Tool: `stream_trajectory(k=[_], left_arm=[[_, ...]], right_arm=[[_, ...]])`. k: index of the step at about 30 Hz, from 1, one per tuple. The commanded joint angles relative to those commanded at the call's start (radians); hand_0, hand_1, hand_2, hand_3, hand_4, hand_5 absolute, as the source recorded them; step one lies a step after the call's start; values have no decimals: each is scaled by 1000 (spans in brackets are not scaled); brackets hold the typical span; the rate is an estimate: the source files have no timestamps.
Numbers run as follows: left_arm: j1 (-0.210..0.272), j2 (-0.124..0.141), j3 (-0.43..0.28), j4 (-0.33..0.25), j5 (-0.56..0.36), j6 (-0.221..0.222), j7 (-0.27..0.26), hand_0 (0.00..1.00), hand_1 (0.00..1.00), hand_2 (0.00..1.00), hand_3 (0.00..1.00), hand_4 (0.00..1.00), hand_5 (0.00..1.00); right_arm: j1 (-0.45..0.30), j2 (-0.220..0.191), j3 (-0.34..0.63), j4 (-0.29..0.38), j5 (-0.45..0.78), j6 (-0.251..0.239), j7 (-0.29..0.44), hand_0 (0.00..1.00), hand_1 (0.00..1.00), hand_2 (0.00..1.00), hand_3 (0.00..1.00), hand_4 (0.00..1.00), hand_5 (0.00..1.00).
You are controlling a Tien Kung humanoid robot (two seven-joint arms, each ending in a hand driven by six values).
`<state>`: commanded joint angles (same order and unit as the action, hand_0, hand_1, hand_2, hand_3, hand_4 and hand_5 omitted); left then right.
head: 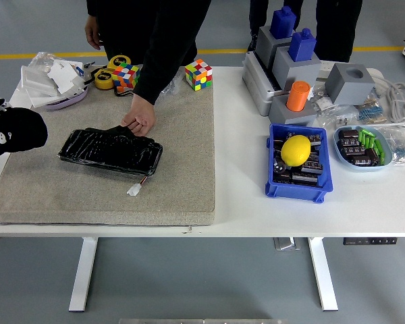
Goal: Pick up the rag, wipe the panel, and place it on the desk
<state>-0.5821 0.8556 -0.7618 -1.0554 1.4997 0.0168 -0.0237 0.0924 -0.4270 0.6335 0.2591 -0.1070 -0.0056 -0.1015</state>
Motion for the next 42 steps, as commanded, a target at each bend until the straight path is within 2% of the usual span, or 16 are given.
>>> stream_trajectory(k=[6,12,25,42], left_arm=[[-14,-28,22,11,-10,4,3,375,462,556,573,513,2],[-22,-37,31,16,-16,6,6,373,462,557,573,513,2],[-93,-73,118,4,-40,-1,18,371,462,559,573,513,2],[-150,-149,215,5,-61,-11,40,368,462,561,573,510,2]], right_arm=[[1,0,-5,0,-1,1,0,724,688,681,587,998,506],[2,-2,-9,0,-1,0,-1,724,688,681,587,998,507],[6,-4,-14,1,-3,1,0,725,688,680,586,998,506],[7,-4,-11,2,-5,2,4,725,688,681,587,998,507]])
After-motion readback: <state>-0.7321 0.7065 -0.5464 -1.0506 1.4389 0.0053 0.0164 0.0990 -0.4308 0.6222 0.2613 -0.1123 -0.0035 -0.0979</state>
